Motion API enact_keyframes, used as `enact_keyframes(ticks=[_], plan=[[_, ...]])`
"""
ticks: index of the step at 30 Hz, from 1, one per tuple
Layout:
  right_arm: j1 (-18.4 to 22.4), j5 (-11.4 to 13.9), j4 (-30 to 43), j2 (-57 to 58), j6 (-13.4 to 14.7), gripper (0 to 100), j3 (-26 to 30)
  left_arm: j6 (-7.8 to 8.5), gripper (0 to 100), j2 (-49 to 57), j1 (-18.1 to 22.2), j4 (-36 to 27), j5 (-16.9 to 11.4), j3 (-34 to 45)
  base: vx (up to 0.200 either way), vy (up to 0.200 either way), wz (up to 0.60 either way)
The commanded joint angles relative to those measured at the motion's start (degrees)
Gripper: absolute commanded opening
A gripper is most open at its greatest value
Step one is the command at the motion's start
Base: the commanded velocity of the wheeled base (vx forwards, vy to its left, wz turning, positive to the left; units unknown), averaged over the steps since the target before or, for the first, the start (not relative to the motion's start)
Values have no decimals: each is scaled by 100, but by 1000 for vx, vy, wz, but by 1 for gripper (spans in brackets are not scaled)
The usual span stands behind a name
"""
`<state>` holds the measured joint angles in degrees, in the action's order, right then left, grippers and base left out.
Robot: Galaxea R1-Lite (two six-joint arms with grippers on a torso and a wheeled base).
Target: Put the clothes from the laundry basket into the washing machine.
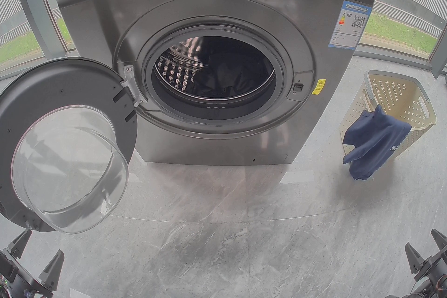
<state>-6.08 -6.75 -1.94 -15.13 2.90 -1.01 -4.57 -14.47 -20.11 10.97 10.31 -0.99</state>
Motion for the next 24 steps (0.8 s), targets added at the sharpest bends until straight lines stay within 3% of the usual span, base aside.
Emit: enact_keyframes(ticks=[1,6,9,13,15,20,22,24], plan=[[810,174,334,1249,-18,100,-39,62,100,779,974,-253,-381,99,0,-200,0],[670,324,124,1478,-106,100,92,62,100,937,1168,-710,-434,99,0,-200,0],[670,359,115,1469,-97,100,92,281,100,937,1238,-693,-407,99,0,-200,0],[670,359,115,1478,-97,100,101,106,100,946,1458,-746,-478,90,0,-200,0],[670,359,115,1478,-97,100,101,123,100,955,1546,-746,-451,90,0,-200,0],[670,359,115,1478,-97,100,101,396,100,1385,2055,-772,-662,90,0,-200,0],[670,359,115,1478,-97,100,101,387,100,1403,2047,-772,-724,90,0,-200,0],[670,359,115,1478,-97,100,101,246,100,1447,2003,-790,-926,81,0,-200,0]])
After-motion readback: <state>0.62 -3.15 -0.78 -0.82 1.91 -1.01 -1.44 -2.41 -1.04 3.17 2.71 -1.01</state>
